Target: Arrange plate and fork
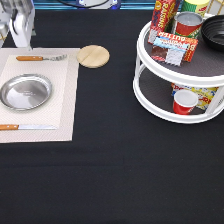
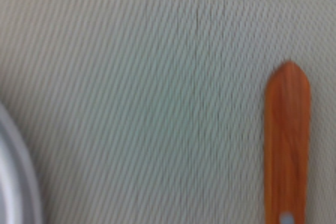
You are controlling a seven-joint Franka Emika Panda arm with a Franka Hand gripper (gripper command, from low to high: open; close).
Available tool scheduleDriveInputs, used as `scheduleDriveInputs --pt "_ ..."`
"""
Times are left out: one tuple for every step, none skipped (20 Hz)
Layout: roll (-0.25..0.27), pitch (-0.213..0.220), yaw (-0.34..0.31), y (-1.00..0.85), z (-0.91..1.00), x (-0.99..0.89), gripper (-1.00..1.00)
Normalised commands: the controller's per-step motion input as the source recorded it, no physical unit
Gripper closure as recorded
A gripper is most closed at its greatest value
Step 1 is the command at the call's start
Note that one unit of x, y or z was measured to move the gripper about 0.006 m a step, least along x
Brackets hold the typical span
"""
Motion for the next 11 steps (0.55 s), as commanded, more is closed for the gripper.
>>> scheduleDriveInputs --pt "-0.084 0.076 0.035 0.96 0.90 0.11 -1.00" --pt "-0.086 0.079 0.037 0.96 0.87 0.10 -1.00" --pt "-0.100 0.122 0.040 0.94 0.79 0.21 -1.00" --pt "-0.108 0.164 0.014 0.79 0.65 0.30 -1.00" --pt "-0.078 0.206 0.000 0.49 0.44 0.30 -1.00" --pt "-0.047 0.205 -0.025 0.32 0.21 0.21 -1.00" --pt "0.000 0.000 0.000 0.00 0.00 0.00 -1.00" --pt "0.000 0.000 0.000 0.00 0.00 0.00 -1.00" --pt "0.000 0.000 0.000 0.00 0.00 0.00 -1.00" --pt "0.000 0.000 0.000 0.00 0.00 0.00 -1.00" --pt "0.000 0.000 0.000 0.00 0.00 0.00 -1.00"
